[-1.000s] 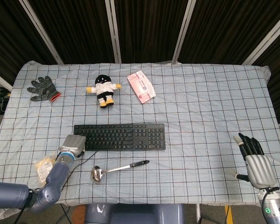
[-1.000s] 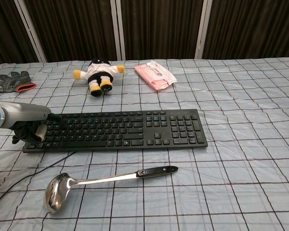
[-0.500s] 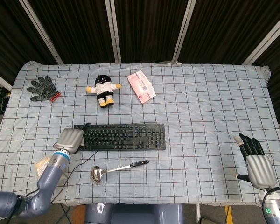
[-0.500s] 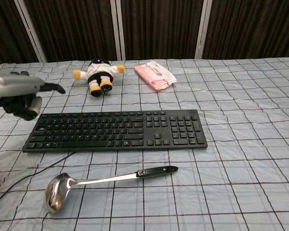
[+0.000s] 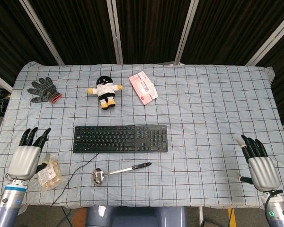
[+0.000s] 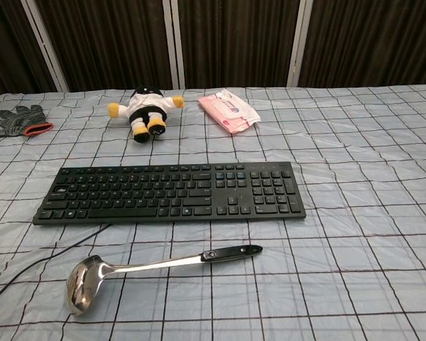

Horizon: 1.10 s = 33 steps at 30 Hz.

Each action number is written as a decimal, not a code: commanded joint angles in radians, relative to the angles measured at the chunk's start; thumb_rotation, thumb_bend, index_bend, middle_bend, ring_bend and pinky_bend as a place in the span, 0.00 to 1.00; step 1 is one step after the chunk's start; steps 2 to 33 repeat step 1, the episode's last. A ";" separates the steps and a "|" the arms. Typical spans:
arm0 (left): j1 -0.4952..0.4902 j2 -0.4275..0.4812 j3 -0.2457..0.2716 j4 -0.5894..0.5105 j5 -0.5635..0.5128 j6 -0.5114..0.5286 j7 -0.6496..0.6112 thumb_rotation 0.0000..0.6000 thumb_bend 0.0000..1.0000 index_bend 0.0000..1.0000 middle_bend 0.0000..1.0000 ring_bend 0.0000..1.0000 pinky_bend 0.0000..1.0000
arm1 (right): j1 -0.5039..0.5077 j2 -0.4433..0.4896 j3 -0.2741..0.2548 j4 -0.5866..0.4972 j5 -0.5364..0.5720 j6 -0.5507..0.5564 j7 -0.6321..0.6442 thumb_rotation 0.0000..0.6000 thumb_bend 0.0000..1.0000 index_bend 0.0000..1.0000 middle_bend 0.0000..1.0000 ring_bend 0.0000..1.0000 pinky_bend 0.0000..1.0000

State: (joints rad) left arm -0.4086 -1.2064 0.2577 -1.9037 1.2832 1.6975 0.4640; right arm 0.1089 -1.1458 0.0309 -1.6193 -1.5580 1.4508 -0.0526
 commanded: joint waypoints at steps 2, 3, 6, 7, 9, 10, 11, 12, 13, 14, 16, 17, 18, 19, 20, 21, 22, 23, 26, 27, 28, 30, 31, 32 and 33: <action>0.098 -0.017 0.037 0.138 0.108 0.082 -0.051 1.00 0.13 0.00 0.00 0.00 0.00 | 0.000 -0.003 0.001 0.004 -0.002 0.003 -0.001 1.00 0.09 0.04 0.00 0.00 0.00; 0.098 -0.017 0.037 0.138 0.108 0.082 -0.051 1.00 0.13 0.00 0.00 0.00 0.00 | 0.000 -0.003 0.001 0.004 -0.002 0.003 -0.001 1.00 0.09 0.04 0.00 0.00 0.00; 0.098 -0.017 0.037 0.138 0.108 0.082 -0.051 1.00 0.13 0.00 0.00 0.00 0.00 | 0.000 -0.003 0.001 0.004 -0.002 0.003 -0.001 1.00 0.09 0.04 0.00 0.00 0.00; 0.098 -0.017 0.037 0.138 0.108 0.082 -0.051 1.00 0.13 0.00 0.00 0.00 0.00 | 0.000 -0.003 0.001 0.004 -0.002 0.003 -0.001 1.00 0.09 0.04 0.00 0.00 0.00; 0.098 -0.017 0.037 0.138 0.108 0.082 -0.051 1.00 0.13 0.00 0.00 0.00 0.00 | 0.000 -0.003 0.001 0.004 -0.002 0.003 -0.001 1.00 0.09 0.04 0.00 0.00 0.00; 0.098 -0.017 0.037 0.138 0.108 0.082 -0.051 1.00 0.13 0.00 0.00 0.00 0.00 | 0.000 -0.003 0.001 0.004 -0.002 0.003 -0.001 1.00 0.09 0.04 0.00 0.00 0.00; 0.098 -0.017 0.037 0.138 0.108 0.082 -0.051 1.00 0.13 0.00 0.00 0.00 0.00 | 0.000 -0.003 0.001 0.004 -0.002 0.003 -0.001 1.00 0.09 0.04 0.00 0.00 0.00; 0.098 -0.017 0.037 0.138 0.108 0.082 -0.051 1.00 0.13 0.00 0.00 0.00 0.00 | 0.000 -0.003 0.001 0.004 -0.002 0.003 -0.001 1.00 0.09 0.04 0.00 0.00 0.00; 0.098 -0.017 0.037 0.138 0.108 0.082 -0.051 1.00 0.13 0.00 0.00 0.00 0.00 | 0.000 -0.003 0.001 0.004 -0.002 0.003 -0.001 1.00 0.09 0.04 0.00 0.00 0.00; 0.098 -0.017 0.037 0.138 0.108 0.082 -0.051 1.00 0.13 0.00 0.00 0.00 0.00 | 0.000 -0.003 0.001 0.004 -0.002 0.003 -0.001 1.00 0.09 0.04 0.00 0.00 0.00; 0.098 -0.017 0.037 0.138 0.108 0.082 -0.051 1.00 0.13 0.00 0.00 0.00 0.00 | 0.000 -0.003 0.001 0.004 -0.002 0.003 -0.001 1.00 0.09 0.04 0.00 0.00 0.00; 0.098 -0.017 0.037 0.138 0.108 0.082 -0.051 1.00 0.13 0.00 0.00 0.00 0.00 | 0.000 -0.003 0.001 0.004 -0.002 0.003 -0.001 1.00 0.09 0.04 0.00 0.00 0.00; 0.098 -0.017 0.037 0.138 0.108 0.082 -0.051 1.00 0.13 0.00 0.00 0.00 0.00 | 0.000 -0.003 0.001 0.004 -0.002 0.003 -0.001 1.00 0.09 0.04 0.00 0.00 0.00; 0.098 -0.017 0.037 0.138 0.108 0.082 -0.051 1.00 0.13 0.00 0.00 0.00 0.00 | 0.000 -0.003 0.001 0.004 -0.002 0.003 -0.001 1.00 0.09 0.04 0.00 0.00 0.00; 0.098 -0.017 0.037 0.138 0.108 0.082 -0.051 1.00 0.13 0.00 0.00 0.00 0.00 | 0.000 -0.003 0.001 0.004 -0.002 0.003 -0.001 1.00 0.09 0.04 0.00 0.00 0.00; 0.098 -0.017 0.037 0.138 0.108 0.082 -0.051 1.00 0.13 0.00 0.00 0.00 0.00 | 0.000 -0.003 0.001 0.004 -0.002 0.003 -0.001 1.00 0.09 0.04 0.00 0.00 0.00; 0.098 -0.017 0.037 0.138 0.108 0.082 -0.051 1.00 0.13 0.00 0.00 0.00 0.00 | 0.000 -0.003 0.001 0.004 -0.002 0.003 -0.001 1.00 0.09 0.04 0.00 0.00 0.00; 0.098 -0.017 0.037 0.138 0.108 0.082 -0.051 1.00 0.13 0.00 0.00 0.00 0.00 | 0.000 -0.003 0.001 0.004 -0.002 0.003 -0.001 1.00 0.09 0.04 0.00 0.00 0.00; 0.098 -0.017 0.037 0.138 0.108 0.082 -0.051 1.00 0.13 0.00 0.00 0.00 0.00 | 0.000 -0.003 0.001 0.004 -0.002 0.003 -0.001 1.00 0.09 0.04 0.00 0.00 0.00; 0.098 -0.017 0.037 0.138 0.108 0.082 -0.051 1.00 0.13 0.00 0.00 0.00 0.00 | 0.000 -0.003 0.001 0.004 -0.002 0.003 -0.001 1.00 0.09 0.04 0.00 0.00 0.00; 0.098 -0.017 0.037 0.138 0.108 0.082 -0.051 1.00 0.13 0.00 0.00 0.00 0.00 | 0.000 -0.003 0.001 0.004 -0.002 0.003 -0.001 1.00 0.09 0.04 0.00 0.00 0.00; 0.098 -0.017 0.037 0.138 0.108 0.082 -0.051 1.00 0.13 0.00 0.00 0.00 0.00 | 0.000 -0.003 0.001 0.004 -0.002 0.003 -0.001 1.00 0.09 0.04 0.00 0.00 0.00; 0.098 -0.017 0.037 0.138 0.108 0.082 -0.051 1.00 0.13 0.00 0.00 0.00 0.00 | 0.000 -0.003 0.001 0.004 -0.002 0.003 -0.001 1.00 0.09 0.04 0.00 0.00 0.00; 0.098 -0.017 0.037 0.138 0.108 0.082 -0.051 1.00 0.13 0.00 0.00 0.00 0.00 | 0.000 -0.003 0.001 0.004 -0.002 0.003 -0.001 1.00 0.09 0.04 0.00 0.00 0.00; 0.098 -0.017 0.037 0.138 0.108 0.082 -0.051 1.00 0.13 0.00 0.00 0.00 0.00 | 0.000 -0.003 0.001 0.004 -0.002 0.003 -0.001 1.00 0.09 0.04 0.00 0.00 0.00</action>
